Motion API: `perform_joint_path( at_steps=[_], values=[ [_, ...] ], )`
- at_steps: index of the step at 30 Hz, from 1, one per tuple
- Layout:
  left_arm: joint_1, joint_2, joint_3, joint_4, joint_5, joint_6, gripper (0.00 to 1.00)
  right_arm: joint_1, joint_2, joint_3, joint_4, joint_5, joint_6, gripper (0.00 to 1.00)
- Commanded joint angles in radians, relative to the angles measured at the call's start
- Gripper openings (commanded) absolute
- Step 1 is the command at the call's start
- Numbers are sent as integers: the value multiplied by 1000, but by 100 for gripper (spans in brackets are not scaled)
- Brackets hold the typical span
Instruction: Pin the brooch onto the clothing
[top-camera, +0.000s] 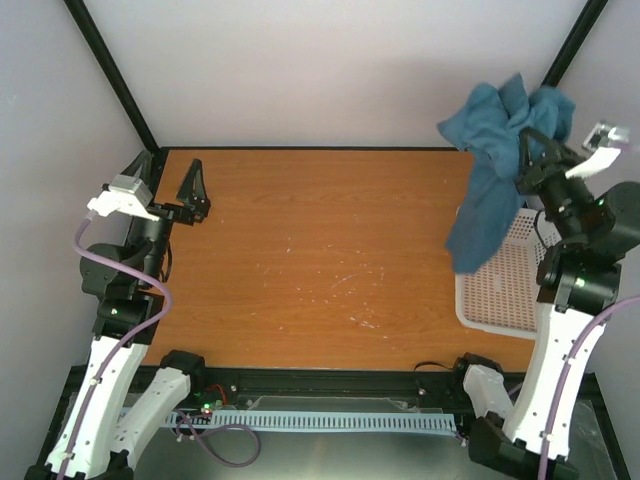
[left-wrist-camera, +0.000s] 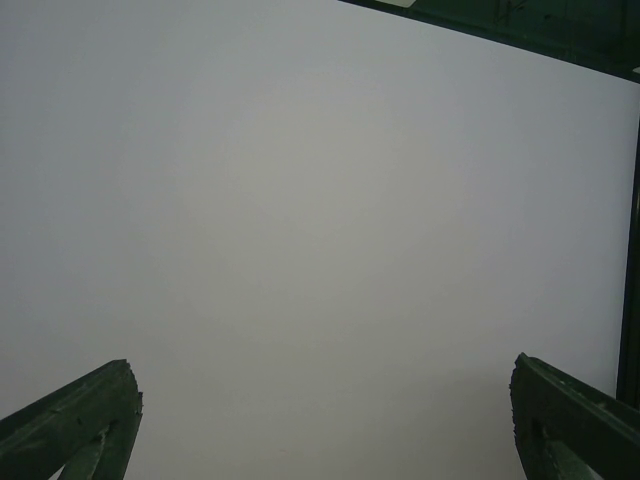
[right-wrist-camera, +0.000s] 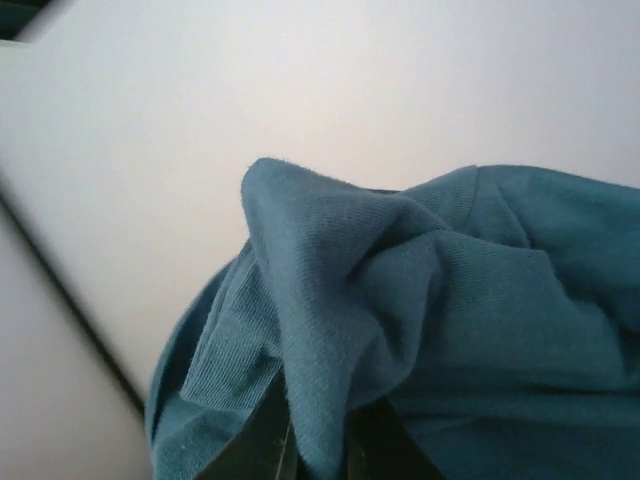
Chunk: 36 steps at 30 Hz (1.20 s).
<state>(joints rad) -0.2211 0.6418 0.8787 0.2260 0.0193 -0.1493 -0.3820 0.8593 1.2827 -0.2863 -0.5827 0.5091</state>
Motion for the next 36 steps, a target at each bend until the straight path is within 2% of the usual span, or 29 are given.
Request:
perform_joint_path(
  at_steps=[1,6,10,11,13,15,17,20,22,25,30,34,36],
  values=[
    [1,7,0,28,11,-22,100,96,109,172,216,-273,157,6],
    [24,15,-1,29,23,-31,100,445,280,413,15,-147,23,8],
    [46,16,-5,30,7,-31,100,630,362,403,-104,-76,-34,9],
    [49,15,-7,30,5,-31,100,683,361,355,-114,-39,-54,17],
    [53,19,-9,30,2,-30,100,767,340,213,-120,35,-82,53],
    [55,26,-9,30,2,-31,100,813,304,18,-87,79,-97,83],
    [58,33,-9,30,10,-37,100,817,273,-150,-107,191,-109,99],
    [58,60,-8,30,38,-57,100,818,250,-282,-205,401,-178,100],
    [58,87,0,20,57,-92,100,818,246,-345,-226,456,-225,100],
    [58,140,8,-19,96,-207,100,822,296,-389,-223,412,-222,100],
    [58,286,-23,-141,303,-405,100,850,390,-437,-208,406,-181,100],
    [57,502,-14,-211,562,-407,100,850,442,-462,-217,453,-136,99],
    [31,656,78,-302,628,-340,100,851,436,-515,-178,427,-97,98]
  ],
)
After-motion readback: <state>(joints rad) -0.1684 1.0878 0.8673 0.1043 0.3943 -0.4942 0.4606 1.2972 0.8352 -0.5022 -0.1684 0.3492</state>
